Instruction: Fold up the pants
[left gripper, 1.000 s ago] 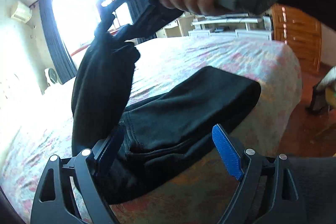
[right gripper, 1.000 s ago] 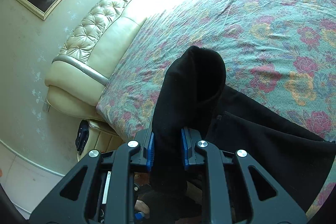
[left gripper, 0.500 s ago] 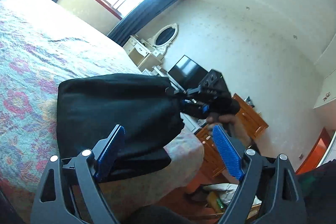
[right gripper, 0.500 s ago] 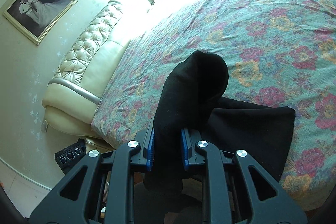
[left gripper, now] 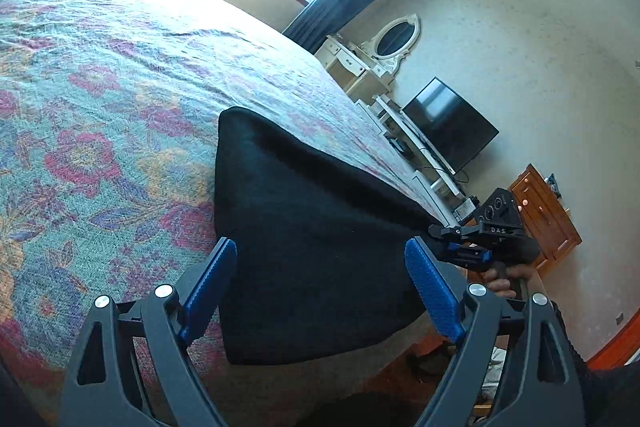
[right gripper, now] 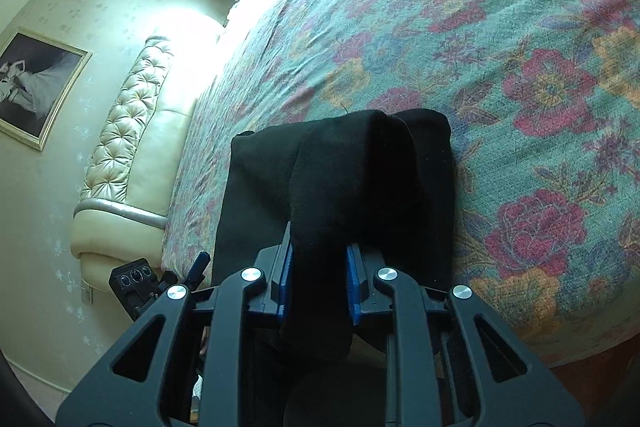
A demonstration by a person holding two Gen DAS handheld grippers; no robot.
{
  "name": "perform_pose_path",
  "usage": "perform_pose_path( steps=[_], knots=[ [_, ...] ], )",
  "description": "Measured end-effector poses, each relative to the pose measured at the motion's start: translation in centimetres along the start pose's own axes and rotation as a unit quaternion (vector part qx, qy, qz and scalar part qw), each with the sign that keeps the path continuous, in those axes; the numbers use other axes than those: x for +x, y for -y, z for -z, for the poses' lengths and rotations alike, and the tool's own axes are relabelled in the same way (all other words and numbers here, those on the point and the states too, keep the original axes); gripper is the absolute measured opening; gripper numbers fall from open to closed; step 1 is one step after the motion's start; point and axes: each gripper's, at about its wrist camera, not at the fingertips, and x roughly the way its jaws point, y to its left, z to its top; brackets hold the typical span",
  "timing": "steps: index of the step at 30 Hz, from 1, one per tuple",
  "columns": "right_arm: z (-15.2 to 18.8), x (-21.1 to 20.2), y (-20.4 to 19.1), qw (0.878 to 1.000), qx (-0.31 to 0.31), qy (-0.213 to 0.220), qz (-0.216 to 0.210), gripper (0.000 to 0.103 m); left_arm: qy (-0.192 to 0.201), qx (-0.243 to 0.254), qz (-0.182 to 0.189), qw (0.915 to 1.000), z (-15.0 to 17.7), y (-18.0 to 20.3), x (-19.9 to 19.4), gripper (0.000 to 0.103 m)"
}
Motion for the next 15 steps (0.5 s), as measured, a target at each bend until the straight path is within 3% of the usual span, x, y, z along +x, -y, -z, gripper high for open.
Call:
perform_pose_path(
  steps=[2,3,4,9,15],
  knots=[
    [0.5,-0.6,1.0,1.0,0.02,0.019,-0.011,0.045,-0.011,-0.005,-0.014,0.9998,0.3,-0.6,0.8,0.085],
    [0.7,-1.0,1.6,0.999,0.031,0.027,-0.019,0.061,-0.016,-0.011,-0.02,0.9996,0.5,-1.0,1.1,0.085],
    [0.8,-1.1,2.0,0.999,0.035,0.026,-0.02,0.064,-0.023,-0.017,-0.027,0.9992,0.5,-1.5,1.6,0.085],
    [2.5,-0.6,2.1,1.0,0.006,-0.009,-0.03,0.066,-0.062,-0.05,-0.04,0.996,1.7,-3.1,3.1,0.085],
    [2.9,-0.3,1.6,0.999,-0.016,-0.015,-0.041,0.071,-0.059,-0.062,-0.04,0.9956,2.5,-3.7,3.4,0.086]
  ],
)
